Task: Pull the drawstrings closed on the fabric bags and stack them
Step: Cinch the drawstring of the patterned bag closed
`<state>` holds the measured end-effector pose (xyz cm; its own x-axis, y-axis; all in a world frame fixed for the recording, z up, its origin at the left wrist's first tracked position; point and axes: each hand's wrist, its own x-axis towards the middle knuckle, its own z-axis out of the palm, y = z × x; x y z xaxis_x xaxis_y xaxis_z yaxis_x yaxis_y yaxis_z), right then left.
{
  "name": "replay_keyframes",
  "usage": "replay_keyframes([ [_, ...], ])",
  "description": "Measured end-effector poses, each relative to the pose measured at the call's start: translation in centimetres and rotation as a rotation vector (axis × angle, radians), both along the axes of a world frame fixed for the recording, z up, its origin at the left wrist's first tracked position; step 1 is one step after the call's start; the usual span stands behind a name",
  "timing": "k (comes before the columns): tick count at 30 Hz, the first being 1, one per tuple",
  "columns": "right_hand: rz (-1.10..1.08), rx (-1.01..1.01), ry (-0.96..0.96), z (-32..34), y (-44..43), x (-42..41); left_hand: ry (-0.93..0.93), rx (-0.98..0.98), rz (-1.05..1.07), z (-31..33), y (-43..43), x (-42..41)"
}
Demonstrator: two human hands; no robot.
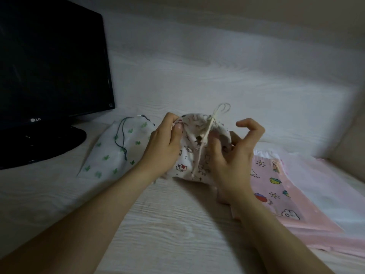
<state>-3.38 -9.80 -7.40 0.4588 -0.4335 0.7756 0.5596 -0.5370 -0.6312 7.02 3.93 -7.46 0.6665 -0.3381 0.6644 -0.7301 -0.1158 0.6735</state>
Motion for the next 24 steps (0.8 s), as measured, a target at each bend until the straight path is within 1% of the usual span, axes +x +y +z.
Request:
replay_keyframes([
  [3,-0.141,-0.025,-0.032,0.7,-0.4,0.5,0.060,-0.001,-0.025,1.0,0.3,-0.5],
  [5,-0.206,0.002,-0.003,0.9,-0.9,1.2,0.176,-0.024,-0.030,1.6,0.7,-0.5],
  [7,-0.204,0.064,0.058,1.2,-1.0,2.1,0.256,-0.091,-0.011,2.1,1.3,-0.5],
  [9,-0.152,0.151,0.195,1.5,-0.8,2.9,0.176,-0.127,0.103,2.1,1.8,-0.4],
  [10,-0.128,0.177,0.264,1.7,-0.6,3.3,0.102,-0.117,0.212,2.1,2.1,-0.3],
  [12,-0.043,0.192,0.354,2.1,0.1,4.1,-0.023,-0.062,0.443,2.1,2.6,0.1],
  [13,0.031,0.212,0.383,2.4,0.7,4.6,-0.051,-0.024,0.531,2.2,3.0,0.4],
  [15,0.173,0.295,0.402,2.9,1.7,5.8,-0.043,0.091,0.665,2.5,3.6,0.4],
  [18,0.289,0.421,0.422,3.0,3.0,8.5,-0.028,0.266,0.843,2.8,4.4,0.7],
  [21,0.286,0.426,0.509,1.9,4.1,10.7,0.018,0.360,0.945,3.1,5.2,1.4],
  [22,0.269,0.422,0.518,1.3,4.2,11.4,0.046,0.398,0.969,3.0,5.4,1.6],
  [24,0.233,0.348,0.487,0.2,4.6,12.3,0.041,0.505,1.029,2.6,5.7,2.1],
])
